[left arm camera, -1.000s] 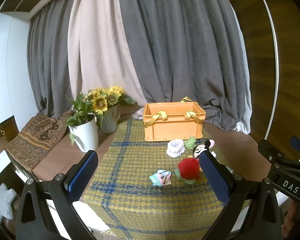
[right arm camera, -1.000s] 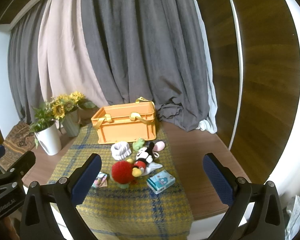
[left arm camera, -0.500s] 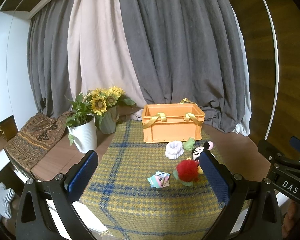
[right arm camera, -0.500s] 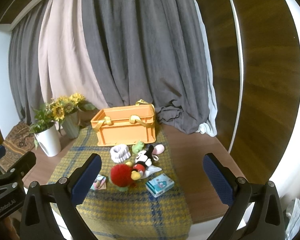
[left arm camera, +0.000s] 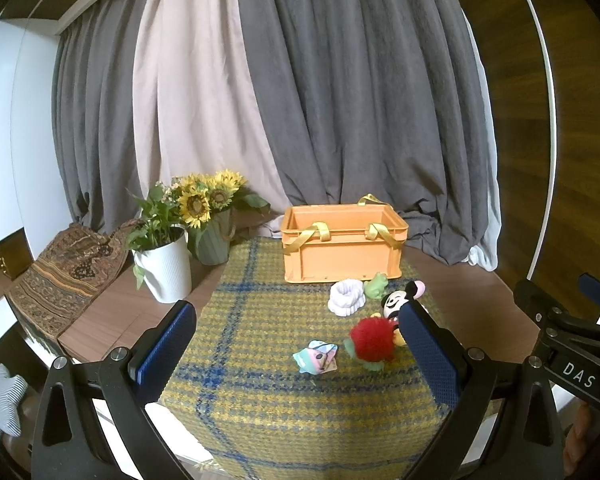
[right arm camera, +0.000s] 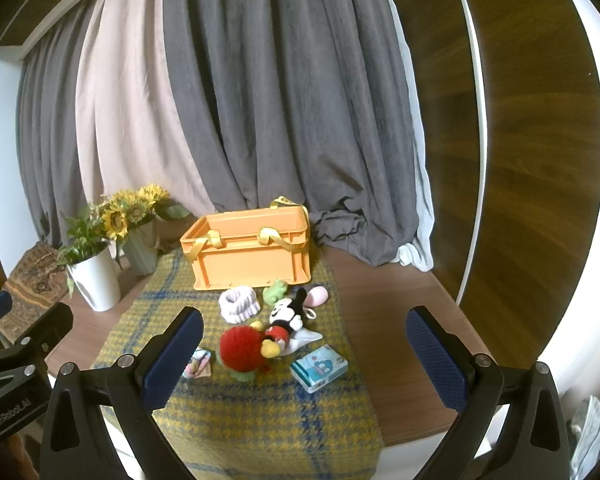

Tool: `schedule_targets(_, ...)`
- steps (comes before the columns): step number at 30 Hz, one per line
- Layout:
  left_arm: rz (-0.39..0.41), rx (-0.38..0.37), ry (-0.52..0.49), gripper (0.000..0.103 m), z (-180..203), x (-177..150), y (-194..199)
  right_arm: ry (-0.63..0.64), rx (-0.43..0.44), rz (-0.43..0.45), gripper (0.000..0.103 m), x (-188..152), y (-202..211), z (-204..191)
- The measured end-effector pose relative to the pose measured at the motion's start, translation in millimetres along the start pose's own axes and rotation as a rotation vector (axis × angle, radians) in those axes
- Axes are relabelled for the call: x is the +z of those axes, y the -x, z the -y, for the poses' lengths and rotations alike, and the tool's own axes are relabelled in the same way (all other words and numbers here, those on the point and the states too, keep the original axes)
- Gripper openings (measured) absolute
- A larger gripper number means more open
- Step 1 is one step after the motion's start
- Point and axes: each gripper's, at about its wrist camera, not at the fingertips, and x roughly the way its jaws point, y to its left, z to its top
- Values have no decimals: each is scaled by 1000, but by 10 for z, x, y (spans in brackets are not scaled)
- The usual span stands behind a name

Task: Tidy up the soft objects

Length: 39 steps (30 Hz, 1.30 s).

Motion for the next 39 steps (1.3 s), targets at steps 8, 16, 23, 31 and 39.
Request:
schedule_targets(8, 0, -4, 5, 103, 15, -35, -5, -1, 1, 1, 102, -38, 4, 1)
schedule_targets(16, -1, -5, 7, 103, 13, -77, -2, 1, 1, 0, 102, -54, 3, -4)
schedule_targets(23, -14, -21, 7, 103, -32, -134, -42, 2, -6, -7, 102, -97, 9, -96)
schedule_targets(31, -45, -56, -11, 103, -90, -214, -246, -12, -35, -40, 102, -133, -109, -112)
schedule_targets(39, -86, -82, -75, 103, -94, -379, -629, -34, -79, -102, 102, -236, -411, -139)
